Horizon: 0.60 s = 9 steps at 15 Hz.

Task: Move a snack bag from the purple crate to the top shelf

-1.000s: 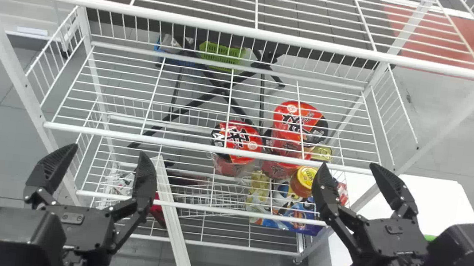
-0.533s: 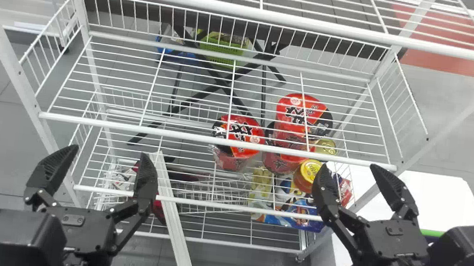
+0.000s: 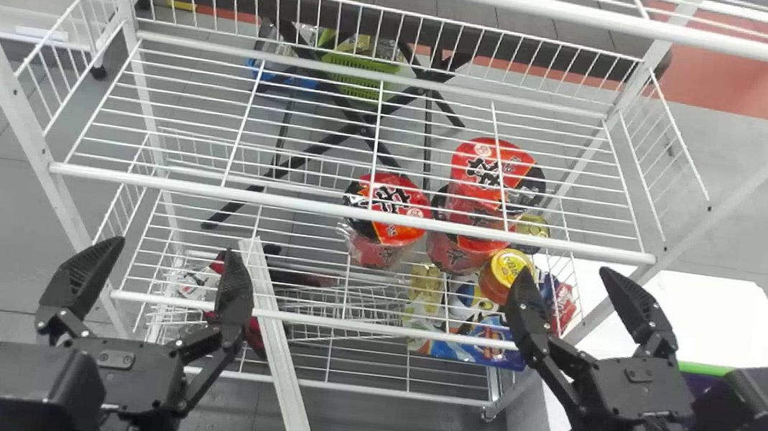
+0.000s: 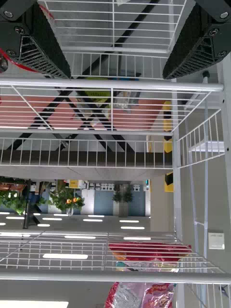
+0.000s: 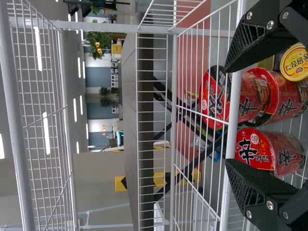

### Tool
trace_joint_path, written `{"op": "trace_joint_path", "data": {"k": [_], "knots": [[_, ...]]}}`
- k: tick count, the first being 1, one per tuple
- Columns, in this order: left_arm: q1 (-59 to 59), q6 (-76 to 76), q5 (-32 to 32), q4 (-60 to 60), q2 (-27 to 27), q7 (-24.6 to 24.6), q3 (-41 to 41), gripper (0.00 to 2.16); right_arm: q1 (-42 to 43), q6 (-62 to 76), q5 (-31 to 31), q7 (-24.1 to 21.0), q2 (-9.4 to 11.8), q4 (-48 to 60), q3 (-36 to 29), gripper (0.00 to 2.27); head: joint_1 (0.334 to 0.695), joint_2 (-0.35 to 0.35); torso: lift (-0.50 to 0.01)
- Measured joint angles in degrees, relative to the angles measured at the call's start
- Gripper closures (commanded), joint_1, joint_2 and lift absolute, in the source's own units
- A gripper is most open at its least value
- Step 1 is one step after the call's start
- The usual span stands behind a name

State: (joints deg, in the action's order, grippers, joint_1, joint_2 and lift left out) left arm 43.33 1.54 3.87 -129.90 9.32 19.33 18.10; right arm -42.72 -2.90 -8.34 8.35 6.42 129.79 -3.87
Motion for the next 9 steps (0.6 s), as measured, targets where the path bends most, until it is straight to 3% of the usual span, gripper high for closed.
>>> {"op": "trace_joint_path", "data": {"k": [9], "knots": [[-0.08, 0.0, 0.09, 0.09, -0.09, 0.06, -0.09, 0.1, 0.0, 0.31, -0.01, 0.0, -0.11, -0.16, -0.08, 0.17, 0.695, -0.132, -0.434]]}}
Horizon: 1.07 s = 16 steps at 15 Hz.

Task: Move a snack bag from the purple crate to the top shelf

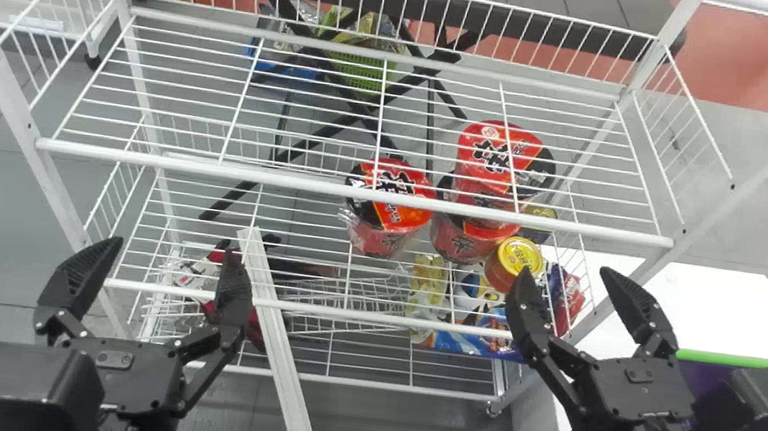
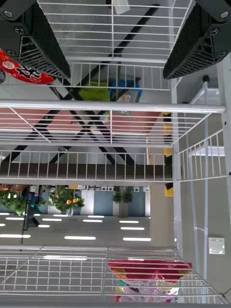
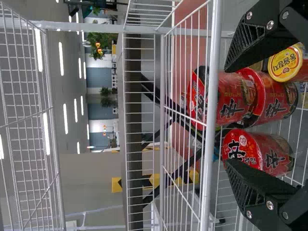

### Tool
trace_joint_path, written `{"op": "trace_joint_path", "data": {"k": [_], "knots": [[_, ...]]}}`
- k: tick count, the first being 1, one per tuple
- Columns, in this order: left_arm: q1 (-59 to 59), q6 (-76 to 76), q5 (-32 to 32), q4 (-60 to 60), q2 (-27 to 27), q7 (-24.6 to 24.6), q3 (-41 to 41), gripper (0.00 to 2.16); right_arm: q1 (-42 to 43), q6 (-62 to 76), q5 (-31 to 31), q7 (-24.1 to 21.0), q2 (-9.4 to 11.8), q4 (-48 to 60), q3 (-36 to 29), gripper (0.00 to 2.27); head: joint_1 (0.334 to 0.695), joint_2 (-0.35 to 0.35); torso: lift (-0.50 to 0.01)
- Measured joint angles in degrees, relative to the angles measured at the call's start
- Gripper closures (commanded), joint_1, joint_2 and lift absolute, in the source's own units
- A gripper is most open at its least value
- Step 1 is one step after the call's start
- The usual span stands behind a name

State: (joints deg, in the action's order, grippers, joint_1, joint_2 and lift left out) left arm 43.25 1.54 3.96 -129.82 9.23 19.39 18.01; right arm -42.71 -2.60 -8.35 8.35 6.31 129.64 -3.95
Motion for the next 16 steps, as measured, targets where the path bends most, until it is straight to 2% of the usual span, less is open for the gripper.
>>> {"op": "trace_joint_path", "data": {"k": [7, 16], "knots": [[0.02, 0.0, 0.0, -0.08, 0.0, 0.12, 0.01, 0.1, 0.05, -0.11, 0.0, 0.0, -0.03, -0.16, 0.08, 0.17, 0.695, -0.13, -0.462], [0.34, -0.17, 0.17, -0.08, 0.0, 0.55, 0.28, 0.1, -0.43, -0.04, -1.23, 0.0, 0.02, 0.32, -0.41, 0.17, 0.695, -0.135, -0.457]]}}
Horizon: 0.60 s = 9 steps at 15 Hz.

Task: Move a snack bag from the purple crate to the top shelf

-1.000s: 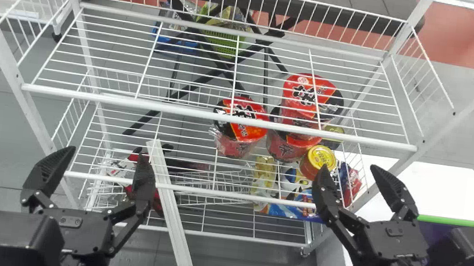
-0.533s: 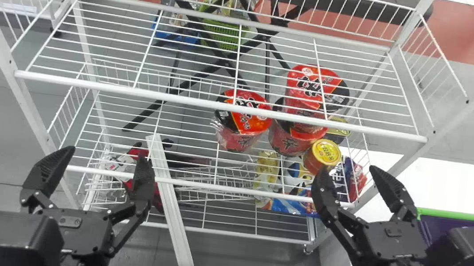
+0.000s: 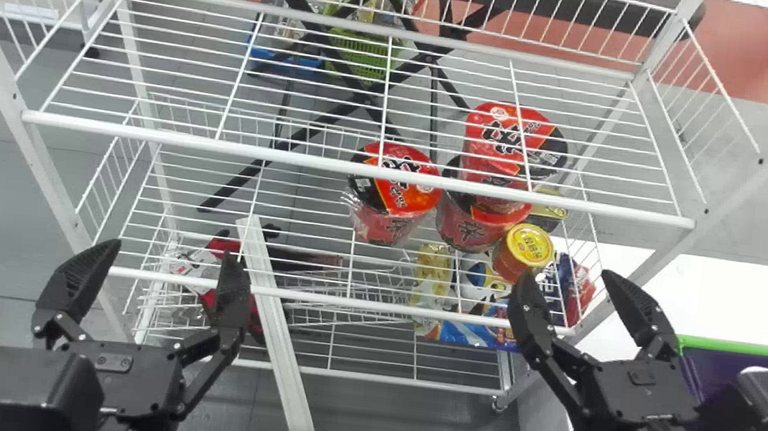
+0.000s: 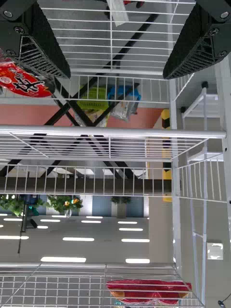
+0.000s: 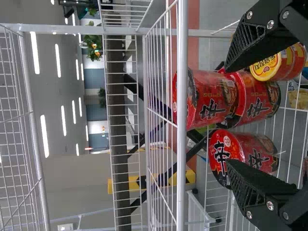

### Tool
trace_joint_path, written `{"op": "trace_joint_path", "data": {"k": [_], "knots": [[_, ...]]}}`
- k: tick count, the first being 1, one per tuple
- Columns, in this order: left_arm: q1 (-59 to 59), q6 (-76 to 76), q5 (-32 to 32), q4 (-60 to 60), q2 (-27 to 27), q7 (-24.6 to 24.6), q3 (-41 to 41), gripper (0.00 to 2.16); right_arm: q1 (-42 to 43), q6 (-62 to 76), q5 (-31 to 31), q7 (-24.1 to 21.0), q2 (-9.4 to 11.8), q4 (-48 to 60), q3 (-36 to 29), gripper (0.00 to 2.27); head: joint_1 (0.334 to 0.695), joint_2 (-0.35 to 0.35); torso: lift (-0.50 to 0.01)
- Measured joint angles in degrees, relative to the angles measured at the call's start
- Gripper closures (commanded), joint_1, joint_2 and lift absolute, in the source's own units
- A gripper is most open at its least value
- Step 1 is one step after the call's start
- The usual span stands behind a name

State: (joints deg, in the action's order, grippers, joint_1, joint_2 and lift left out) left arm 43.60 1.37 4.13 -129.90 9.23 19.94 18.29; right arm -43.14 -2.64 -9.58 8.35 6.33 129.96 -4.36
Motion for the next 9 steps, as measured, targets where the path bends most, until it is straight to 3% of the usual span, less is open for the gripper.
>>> {"op": "trace_joint_path", "data": {"k": [4, 9], "knots": [[0.01, -0.17, 0.0, 0.15, 0.0, 0.01, 0.08, 0.1, -1.96, -2.79, -0.8, -0.44, -0.08, 4.49, -1.48, 0.18, 0.695, -0.148, -0.457], [-0.24, -0.04, 0.0, 0.54, -0.01, -0.19, 0.37, 0.1, -5.01, -10.63, -1.61, -5.18, -0.42, 11.48, -5.79, 0.18, 0.695, -0.212, -0.457]]}}
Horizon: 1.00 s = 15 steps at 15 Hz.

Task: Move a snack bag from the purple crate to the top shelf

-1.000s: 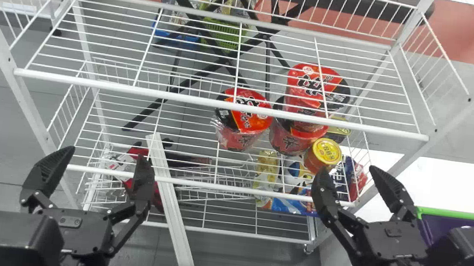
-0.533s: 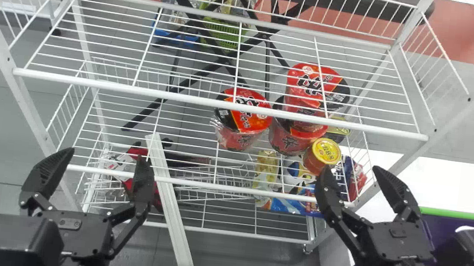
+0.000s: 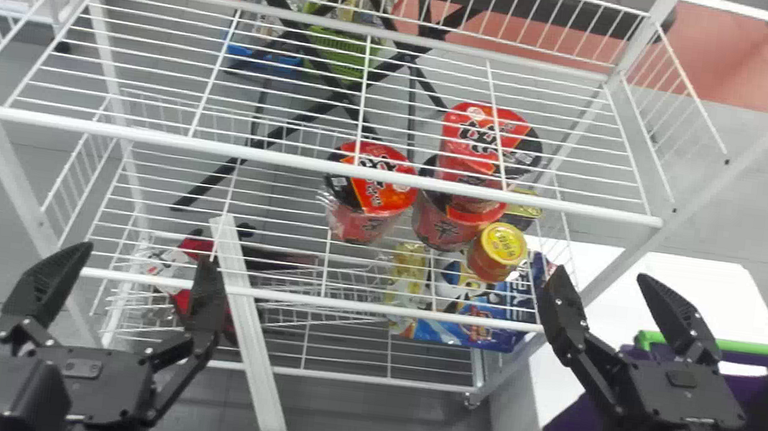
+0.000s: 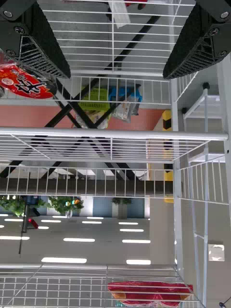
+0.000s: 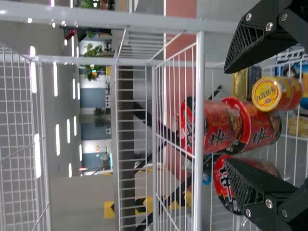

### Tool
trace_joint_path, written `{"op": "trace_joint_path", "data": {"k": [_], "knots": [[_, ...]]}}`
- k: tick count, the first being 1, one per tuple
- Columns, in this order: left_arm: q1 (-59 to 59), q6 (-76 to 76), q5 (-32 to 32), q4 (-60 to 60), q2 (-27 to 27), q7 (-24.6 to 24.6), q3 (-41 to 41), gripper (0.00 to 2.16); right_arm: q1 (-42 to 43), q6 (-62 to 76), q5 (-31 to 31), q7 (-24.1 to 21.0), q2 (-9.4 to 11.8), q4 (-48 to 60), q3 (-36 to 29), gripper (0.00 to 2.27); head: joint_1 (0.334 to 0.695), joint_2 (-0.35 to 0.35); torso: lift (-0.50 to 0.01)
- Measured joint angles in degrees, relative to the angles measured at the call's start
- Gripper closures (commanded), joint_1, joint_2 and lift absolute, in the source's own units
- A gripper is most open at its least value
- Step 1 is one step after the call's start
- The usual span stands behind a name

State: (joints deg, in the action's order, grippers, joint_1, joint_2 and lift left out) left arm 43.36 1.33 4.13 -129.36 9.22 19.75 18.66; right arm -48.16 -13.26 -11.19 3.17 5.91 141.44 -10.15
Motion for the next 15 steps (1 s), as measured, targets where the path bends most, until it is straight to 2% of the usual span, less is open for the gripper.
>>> {"op": "trace_joint_path", "data": {"k": [6, 9, 11, 13, 15], "knots": [[-1.12, 0.38, -0.63, 0.96, -0.05, -0.66, 0.3, 0.1, -0.72, -14.19, -0.2, 0.14, -1.68, 2.08, -9.29, 0.18, 0.695, -0.35, -0.457], [-1.48, 0.39, -0.78, 1.53, -0.07, -0.53, 0.32, 0.1, 0.31, -22.21, -2.76, 3.02, -2.85, 2.7, -15.82, 0.18, 0.695, -0.35, -0.457], [-1.52, 0.45, -0.8, 1.64, -0.08, -0.37, 0.32, 0.1, 1.95, -26.42, -5.51, 6.9, -4.02, 2.45, -21.49, 0.17, 0.695, -0.35, -0.457], [-1.52, 1.47, -0.85, 1.49, -0.08, -0.57, 0.35, 0.1, 4.85, -29.4, -10.01, 12.83, -5.45, 0.72, -28.41, 0.18, 0.695, -0.35, -0.457], [-1.53, 1.92, -0.88, 1.18, -0.08, -0.6, 0.47, 0.1, 9.37, -34.14, -12.8, 16.96, -5.84, -1.42, -35.35, 0.17, 0.695, -0.35, -0.457]]}}
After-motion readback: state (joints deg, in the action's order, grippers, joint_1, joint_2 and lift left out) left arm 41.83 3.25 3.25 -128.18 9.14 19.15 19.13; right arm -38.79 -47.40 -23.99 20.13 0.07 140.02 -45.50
